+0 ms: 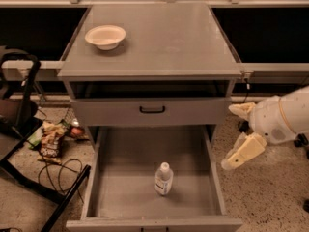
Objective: Pick blue plastic bottle from middle drawer and place on counter
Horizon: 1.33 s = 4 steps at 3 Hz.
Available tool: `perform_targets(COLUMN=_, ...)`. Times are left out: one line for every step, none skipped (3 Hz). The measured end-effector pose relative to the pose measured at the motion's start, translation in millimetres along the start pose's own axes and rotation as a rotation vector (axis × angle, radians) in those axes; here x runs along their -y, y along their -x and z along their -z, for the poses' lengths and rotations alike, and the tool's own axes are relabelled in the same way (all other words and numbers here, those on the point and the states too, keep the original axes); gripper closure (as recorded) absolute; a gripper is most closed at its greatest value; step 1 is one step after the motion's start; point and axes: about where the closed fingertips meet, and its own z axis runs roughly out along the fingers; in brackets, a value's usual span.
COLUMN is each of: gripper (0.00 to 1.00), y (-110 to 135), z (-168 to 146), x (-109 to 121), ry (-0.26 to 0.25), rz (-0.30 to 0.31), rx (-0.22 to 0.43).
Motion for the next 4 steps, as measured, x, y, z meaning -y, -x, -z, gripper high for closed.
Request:
perform_targets(gripper=0.0, y=-24.0, z=-52.5, x=-1.7, ry=-0.017, rz=-0.032, rx=0.152)
perform_targets(gripper=0.0, y=-45.0, z=-96.8, x=14.4, ry=-0.098, rz=-0.059, rx=0.3)
perform_targets(gripper=0.0, y=-54.1, z=-114.8, x=23.3, ry=-0.134, rz=-0.07, rx=0.369)
perform_targets(gripper=0.0, y=-56.5, z=-120.7, x=23.9, ry=-0.13, rz=-0.07, rx=0.376)
